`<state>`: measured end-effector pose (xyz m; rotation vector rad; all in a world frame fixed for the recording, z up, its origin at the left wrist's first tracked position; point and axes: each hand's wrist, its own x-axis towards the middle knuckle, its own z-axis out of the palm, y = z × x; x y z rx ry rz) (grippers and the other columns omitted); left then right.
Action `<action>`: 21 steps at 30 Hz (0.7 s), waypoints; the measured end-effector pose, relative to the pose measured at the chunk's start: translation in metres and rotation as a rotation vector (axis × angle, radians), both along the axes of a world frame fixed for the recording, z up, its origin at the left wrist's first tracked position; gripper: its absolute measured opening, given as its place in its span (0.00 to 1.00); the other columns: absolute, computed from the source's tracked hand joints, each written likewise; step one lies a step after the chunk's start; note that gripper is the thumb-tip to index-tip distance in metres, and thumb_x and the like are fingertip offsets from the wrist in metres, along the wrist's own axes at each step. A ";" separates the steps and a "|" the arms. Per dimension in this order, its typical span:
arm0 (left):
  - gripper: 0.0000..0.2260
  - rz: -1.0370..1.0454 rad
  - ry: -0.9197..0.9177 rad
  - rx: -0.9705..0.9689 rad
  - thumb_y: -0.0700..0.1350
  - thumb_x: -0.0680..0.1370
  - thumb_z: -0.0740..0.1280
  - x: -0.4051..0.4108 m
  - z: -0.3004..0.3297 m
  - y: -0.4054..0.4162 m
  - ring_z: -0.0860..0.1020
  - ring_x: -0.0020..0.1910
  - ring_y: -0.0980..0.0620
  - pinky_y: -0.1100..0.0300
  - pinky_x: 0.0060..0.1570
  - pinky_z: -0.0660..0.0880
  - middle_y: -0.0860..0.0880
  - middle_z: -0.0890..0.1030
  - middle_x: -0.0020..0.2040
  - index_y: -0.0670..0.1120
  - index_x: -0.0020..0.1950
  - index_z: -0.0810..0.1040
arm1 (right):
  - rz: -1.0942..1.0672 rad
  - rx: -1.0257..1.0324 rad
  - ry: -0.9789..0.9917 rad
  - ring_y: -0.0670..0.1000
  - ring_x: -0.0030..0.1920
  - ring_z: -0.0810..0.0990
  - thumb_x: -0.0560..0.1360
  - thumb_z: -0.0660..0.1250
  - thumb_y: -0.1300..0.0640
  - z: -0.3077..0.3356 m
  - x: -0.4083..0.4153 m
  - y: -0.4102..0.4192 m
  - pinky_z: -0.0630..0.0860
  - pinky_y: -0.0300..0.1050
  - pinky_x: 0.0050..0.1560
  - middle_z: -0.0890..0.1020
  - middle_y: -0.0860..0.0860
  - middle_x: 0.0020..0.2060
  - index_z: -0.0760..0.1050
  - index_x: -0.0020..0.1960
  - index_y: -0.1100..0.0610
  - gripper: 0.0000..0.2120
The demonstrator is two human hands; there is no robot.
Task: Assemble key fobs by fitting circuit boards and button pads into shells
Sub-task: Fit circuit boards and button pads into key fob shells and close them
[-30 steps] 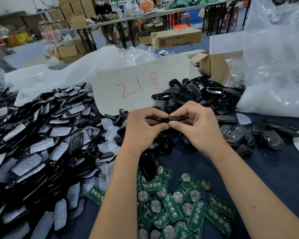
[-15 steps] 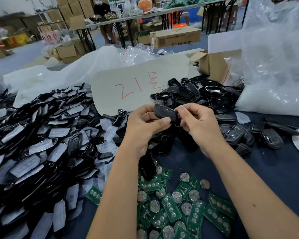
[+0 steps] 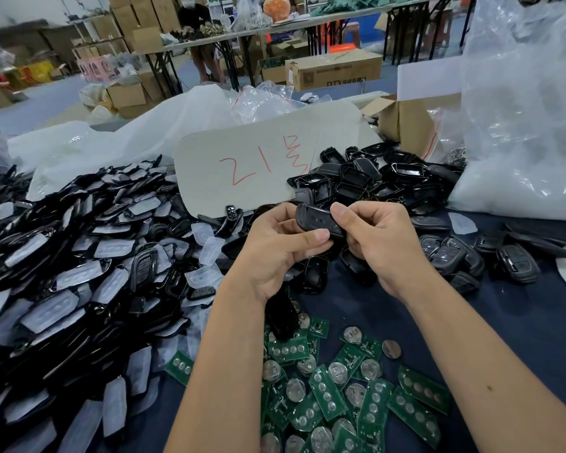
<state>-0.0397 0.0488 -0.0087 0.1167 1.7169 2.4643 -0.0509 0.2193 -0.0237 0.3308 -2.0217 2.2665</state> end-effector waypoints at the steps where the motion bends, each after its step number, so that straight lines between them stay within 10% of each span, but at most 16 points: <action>1: 0.20 0.000 -0.001 0.002 0.33 0.64 0.77 0.000 0.000 0.000 0.85 0.43 0.46 0.56 0.45 0.83 0.39 0.82 0.45 0.37 0.53 0.77 | 0.001 0.002 0.000 0.47 0.24 0.59 0.80 0.71 0.51 0.000 0.000 0.000 0.57 0.38 0.25 0.66 0.49 0.24 0.79 0.31 0.52 0.19; 12: 0.20 0.028 -0.016 0.030 0.33 0.64 0.77 0.001 0.003 0.009 0.86 0.43 0.45 0.57 0.45 0.83 0.35 0.81 0.47 0.36 0.54 0.77 | -0.059 0.024 0.052 0.45 0.24 0.61 0.80 0.71 0.50 -0.001 -0.001 0.003 0.60 0.36 0.24 0.67 0.47 0.24 0.73 0.34 0.62 0.21; 21: 0.13 0.023 0.016 -0.142 0.30 0.71 0.77 0.006 0.005 0.064 0.86 0.42 0.40 0.52 0.45 0.84 0.36 0.85 0.42 0.33 0.53 0.79 | -0.193 0.348 0.181 0.46 0.37 0.82 0.79 0.72 0.54 0.025 -0.005 0.044 0.80 0.46 0.40 0.86 0.49 0.35 0.85 0.40 0.52 0.09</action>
